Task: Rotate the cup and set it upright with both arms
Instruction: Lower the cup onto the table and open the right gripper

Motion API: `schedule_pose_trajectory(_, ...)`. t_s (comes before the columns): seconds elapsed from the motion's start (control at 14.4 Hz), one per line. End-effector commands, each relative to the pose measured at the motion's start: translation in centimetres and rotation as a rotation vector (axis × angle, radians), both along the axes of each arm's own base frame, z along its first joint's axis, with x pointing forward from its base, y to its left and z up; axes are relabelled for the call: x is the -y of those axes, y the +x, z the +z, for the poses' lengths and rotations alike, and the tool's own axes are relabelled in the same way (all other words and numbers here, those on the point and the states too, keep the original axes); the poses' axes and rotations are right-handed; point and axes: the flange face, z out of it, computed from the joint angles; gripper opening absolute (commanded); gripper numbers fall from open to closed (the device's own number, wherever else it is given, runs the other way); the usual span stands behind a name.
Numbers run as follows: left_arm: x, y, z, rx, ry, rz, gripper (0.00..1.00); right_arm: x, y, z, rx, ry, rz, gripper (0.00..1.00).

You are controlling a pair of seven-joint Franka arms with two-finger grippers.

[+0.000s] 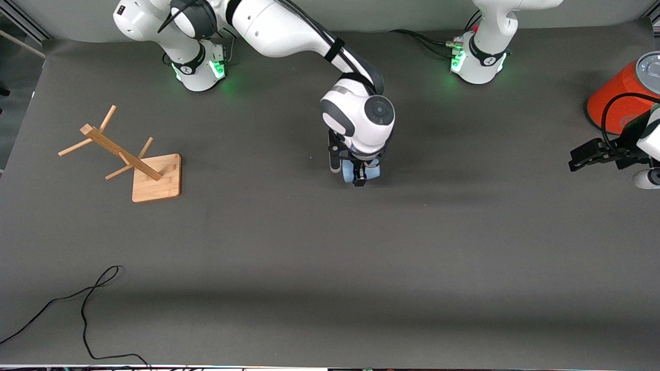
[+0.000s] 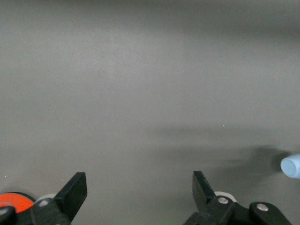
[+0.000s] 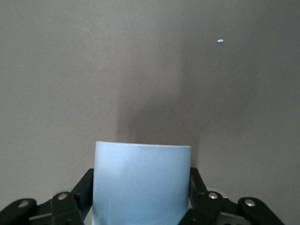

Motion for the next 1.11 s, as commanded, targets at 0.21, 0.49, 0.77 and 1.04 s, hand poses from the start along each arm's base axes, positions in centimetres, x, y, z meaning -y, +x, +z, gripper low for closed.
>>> schedule_pose_trajectory(0.21,0.3,0.1,-0.1,-0.014,0.029,-0.027,1.0,-0.6,0.0,-2.9,0.024,-0.009,-0.033,0.29)
schedule_pose_trajectory(0.49,0.3,0.0,-0.2,-0.022,0.029,-0.027,1.0,-0.4,0.5,-2.6,0.032,-0.002,-0.037,1.0)
schedule_pose_trajectory(0.77,0.3,0.2,-0.6,-0.03,0.029,-0.027,1.0,-0.2,1.2,-0.9,0.035,0.015,-0.033,1.0)
schedule_pose_trajectory(1.04,0.5,0.4,-1.0,-0.031,0.023,-0.014,1.0,0.0,0.6,6.0,-0.002,0.022,-0.049,1.0)
